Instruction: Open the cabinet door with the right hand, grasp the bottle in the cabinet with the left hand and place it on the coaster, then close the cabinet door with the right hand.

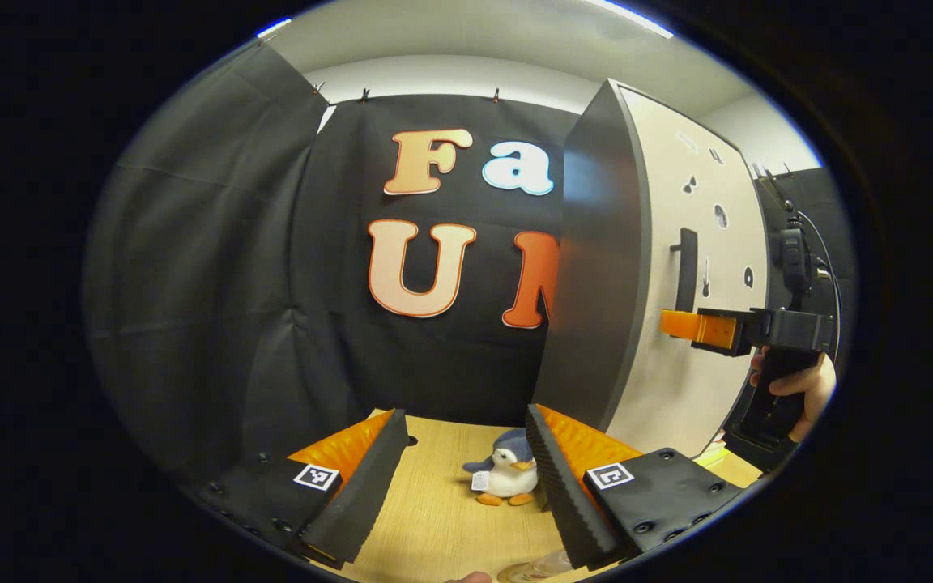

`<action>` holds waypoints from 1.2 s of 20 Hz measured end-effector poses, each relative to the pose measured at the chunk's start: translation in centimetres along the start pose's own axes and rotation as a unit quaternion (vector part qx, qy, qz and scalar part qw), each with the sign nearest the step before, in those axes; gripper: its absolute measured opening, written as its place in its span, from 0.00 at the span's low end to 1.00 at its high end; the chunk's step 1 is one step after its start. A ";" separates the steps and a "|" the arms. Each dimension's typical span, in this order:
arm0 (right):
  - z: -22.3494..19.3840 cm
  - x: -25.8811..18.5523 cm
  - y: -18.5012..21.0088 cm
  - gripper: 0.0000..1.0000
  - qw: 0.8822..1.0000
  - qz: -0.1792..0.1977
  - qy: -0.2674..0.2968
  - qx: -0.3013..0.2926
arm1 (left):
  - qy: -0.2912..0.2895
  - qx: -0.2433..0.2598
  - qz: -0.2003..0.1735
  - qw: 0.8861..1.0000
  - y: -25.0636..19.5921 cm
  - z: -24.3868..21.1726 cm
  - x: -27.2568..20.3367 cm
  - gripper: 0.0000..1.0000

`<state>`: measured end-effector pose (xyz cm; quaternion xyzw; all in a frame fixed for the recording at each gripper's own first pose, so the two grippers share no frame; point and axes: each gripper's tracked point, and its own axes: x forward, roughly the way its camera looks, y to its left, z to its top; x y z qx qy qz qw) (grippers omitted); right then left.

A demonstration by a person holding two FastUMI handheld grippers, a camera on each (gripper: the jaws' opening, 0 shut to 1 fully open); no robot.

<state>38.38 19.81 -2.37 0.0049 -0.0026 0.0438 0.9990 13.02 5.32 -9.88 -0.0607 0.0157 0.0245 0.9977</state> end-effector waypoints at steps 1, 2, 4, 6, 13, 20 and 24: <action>0.7 -1.4 -0.4 0.91 1.000 -0.002 -0.008 0.001 | -0.001 0.002 -0.002 1.000 -0.7 0.4 -0.5 0.99; 1.2 -2.8 -0.8 0.91 1.000 -0.004 -0.015 0.001 | -0.001 0.003 -0.004 1.000 -1.4 0.5 -1.0 0.92; 1.6 -6.0 -1.7 0.91 1.000 -0.004 -0.014 0.004 | -0.002 0.000 -0.008 1.000 -3.2 1.1 -2.2 0.99; 1.8 -9.4 -3.0 0.91 1.000 -0.008 -0.008 0.004 | -0.004 0.003 -0.017 1.000 -5.0 1.9 -3.5 0.92; 3.1 -22.0 -7.9 0.92 1.000 -0.023 -0.003 0.013 | -0.018 0.012 -0.029 0.999 -11.4 4.3 -9.4 0.92; 3.4 -29.8 -10.0 0.92 0.999 -0.027 -0.004 0.028 | -0.030 0.017 -0.044 0.998 -15.7 7.1 -15.2 0.95; 3.0 -31.5 -10.2 0.92 0.999 -0.022 -0.001 0.023 | -0.037 0.024 -0.033 0.998 -16.2 7.9 -16.8 0.95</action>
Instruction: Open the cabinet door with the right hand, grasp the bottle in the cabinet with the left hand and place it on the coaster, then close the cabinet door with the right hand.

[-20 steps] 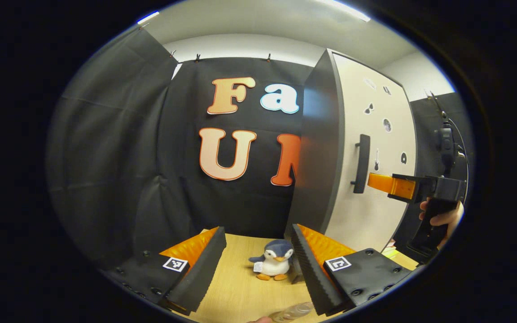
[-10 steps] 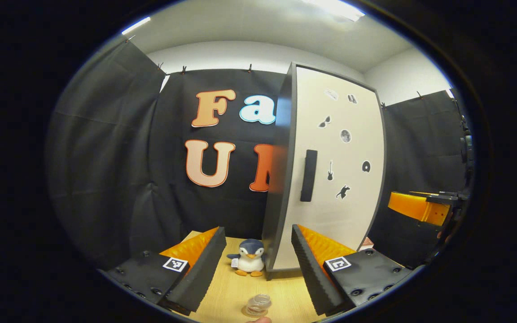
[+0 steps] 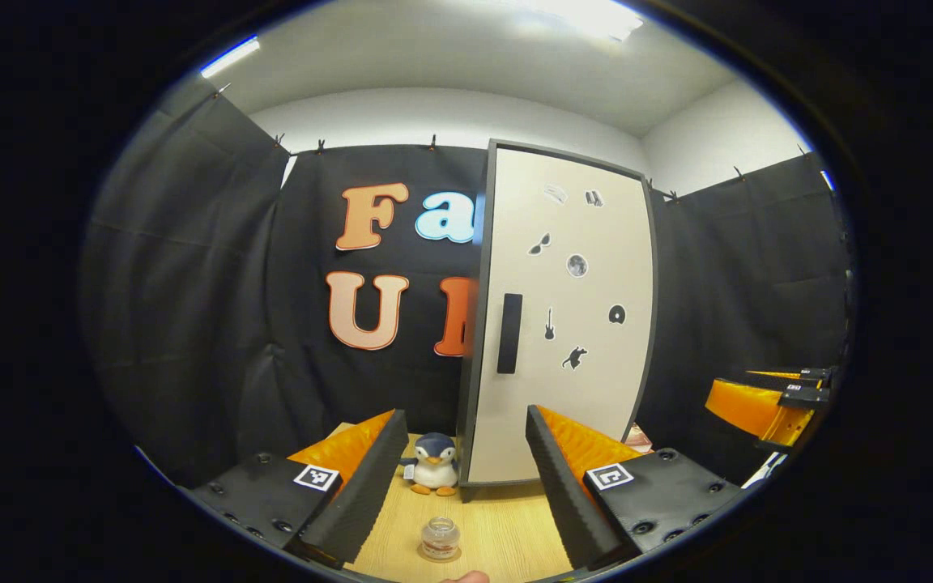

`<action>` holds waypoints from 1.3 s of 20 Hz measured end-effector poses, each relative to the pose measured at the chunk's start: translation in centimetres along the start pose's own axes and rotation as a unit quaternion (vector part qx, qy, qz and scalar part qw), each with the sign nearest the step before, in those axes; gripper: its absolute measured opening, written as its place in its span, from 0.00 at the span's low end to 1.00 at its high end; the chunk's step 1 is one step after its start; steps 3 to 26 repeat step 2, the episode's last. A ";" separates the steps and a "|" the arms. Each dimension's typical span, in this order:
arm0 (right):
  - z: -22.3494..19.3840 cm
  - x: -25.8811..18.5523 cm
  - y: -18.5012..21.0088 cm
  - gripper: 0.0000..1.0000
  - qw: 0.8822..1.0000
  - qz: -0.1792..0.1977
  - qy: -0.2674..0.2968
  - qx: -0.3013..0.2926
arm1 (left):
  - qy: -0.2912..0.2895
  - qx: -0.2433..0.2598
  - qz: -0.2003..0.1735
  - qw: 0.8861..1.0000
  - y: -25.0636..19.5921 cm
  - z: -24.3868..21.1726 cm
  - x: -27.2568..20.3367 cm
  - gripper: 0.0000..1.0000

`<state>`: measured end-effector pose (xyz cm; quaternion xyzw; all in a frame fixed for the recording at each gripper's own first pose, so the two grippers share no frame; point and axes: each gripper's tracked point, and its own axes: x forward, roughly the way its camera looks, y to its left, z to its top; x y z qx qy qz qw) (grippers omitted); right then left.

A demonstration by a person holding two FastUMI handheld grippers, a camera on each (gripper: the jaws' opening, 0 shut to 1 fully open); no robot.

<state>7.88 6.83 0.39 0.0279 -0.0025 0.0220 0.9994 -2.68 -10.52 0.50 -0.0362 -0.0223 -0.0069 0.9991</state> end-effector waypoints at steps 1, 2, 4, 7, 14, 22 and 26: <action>-0.1 -0.3 0.0 0.92 1.000 0.003 0.001 0.002 | -0.001 0.001 0.001 1.000 -0.1 0.2 -0.3 0.92; 0.0 -0.4 0.0 0.92 1.000 0.005 0.002 0.002 | -0.001 0.002 0.002 1.000 -0.4 0.3 -0.5 0.95; 0.0 -0.4 0.0 0.92 1.000 0.005 0.002 0.002 | -0.001 0.002 0.002 1.000 -0.4 0.3 -0.5 0.95; 0.0 -0.4 0.0 0.92 1.000 0.005 0.002 0.002 | -0.001 0.002 0.002 1.000 -0.4 0.3 -0.5 0.95; 0.0 -0.4 0.0 0.92 1.000 0.005 0.002 0.002 | -0.001 0.002 0.002 1.000 -0.4 0.3 -0.5 0.95; 0.0 -0.4 0.0 0.92 1.000 0.005 0.002 0.002 | -0.001 0.002 0.002 1.000 -0.4 0.3 -0.5 0.95; 0.0 -0.4 0.0 0.92 1.000 0.005 0.002 0.002 | -0.001 0.002 0.002 1.000 -0.4 0.3 -0.5 0.95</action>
